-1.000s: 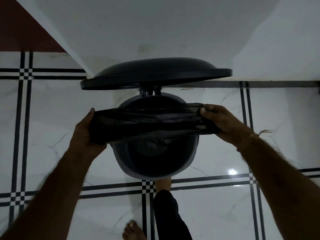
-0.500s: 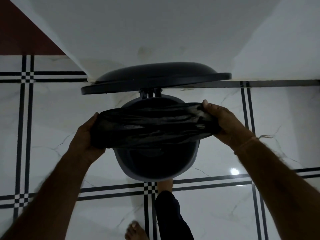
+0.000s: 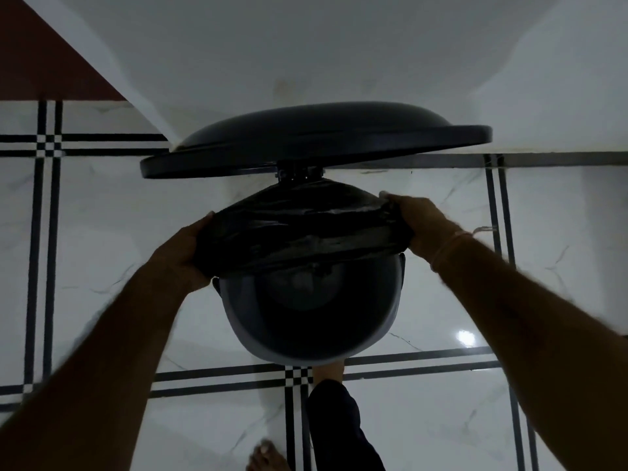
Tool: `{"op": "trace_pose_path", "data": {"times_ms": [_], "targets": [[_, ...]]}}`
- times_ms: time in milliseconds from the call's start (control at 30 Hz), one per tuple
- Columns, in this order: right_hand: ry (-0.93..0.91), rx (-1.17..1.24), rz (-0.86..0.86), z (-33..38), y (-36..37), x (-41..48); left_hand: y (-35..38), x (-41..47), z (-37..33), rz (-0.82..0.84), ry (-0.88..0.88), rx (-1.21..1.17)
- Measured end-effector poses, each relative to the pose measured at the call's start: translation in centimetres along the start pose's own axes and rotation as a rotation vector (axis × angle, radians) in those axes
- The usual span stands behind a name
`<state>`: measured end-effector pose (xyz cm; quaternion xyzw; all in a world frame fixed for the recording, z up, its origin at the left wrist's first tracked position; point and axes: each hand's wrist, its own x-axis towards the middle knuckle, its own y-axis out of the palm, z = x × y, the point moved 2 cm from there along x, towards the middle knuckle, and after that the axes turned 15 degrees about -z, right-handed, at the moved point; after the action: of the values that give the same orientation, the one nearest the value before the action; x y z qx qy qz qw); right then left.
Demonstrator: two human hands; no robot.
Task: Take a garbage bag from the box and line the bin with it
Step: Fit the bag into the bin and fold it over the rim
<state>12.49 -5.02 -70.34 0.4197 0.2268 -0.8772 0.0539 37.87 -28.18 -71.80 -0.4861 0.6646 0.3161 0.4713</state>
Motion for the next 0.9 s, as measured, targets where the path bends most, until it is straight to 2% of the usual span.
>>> {"op": "trace_pose_path", "data": {"times_ms": [100,167,300,400,533,600,767,900], "targets": [[0.011,0.104,0.059,0.6,0.2,0.4,0.4,0.5,-1.0,-0.001,0.022,0.007],[-0.015,0.169,0.039,1.8,0.3,0.9,0.6,1.3,-2.1,-0.013,0.044,-0.008],[0.031,-0.047,0.037,-1.1,-0.4,1.1,0.5,1.0,-0.3,-0.047,-0.068,0.072],[0.14,-0.04,0.044,-3.3,-1.3,0.2,-0.8,-0.3,2.2,-0.061,-0.129,0.119],[0.209,-0.037,0.106,-4.1,-3.5,-0.4,-2.8,-2.3,3.8,-0.019,-0.154,-0.028],[0.194,-0.029,0.209,-4.8,-4.5,-0.5,-3.2,-3.2,4.4,-0.002,-0.147,-0.124],[0.109,0.166,0.43,-7.3,-7.1,-1.7,-4.6,-4.9,7.8,0.007,-0.111,-0.16],[0.094,0.244,0.412,-9.1,-8.1,-4.0,-5.5,-6.3,11.1,0.055,-0.13,-0.29]]}}
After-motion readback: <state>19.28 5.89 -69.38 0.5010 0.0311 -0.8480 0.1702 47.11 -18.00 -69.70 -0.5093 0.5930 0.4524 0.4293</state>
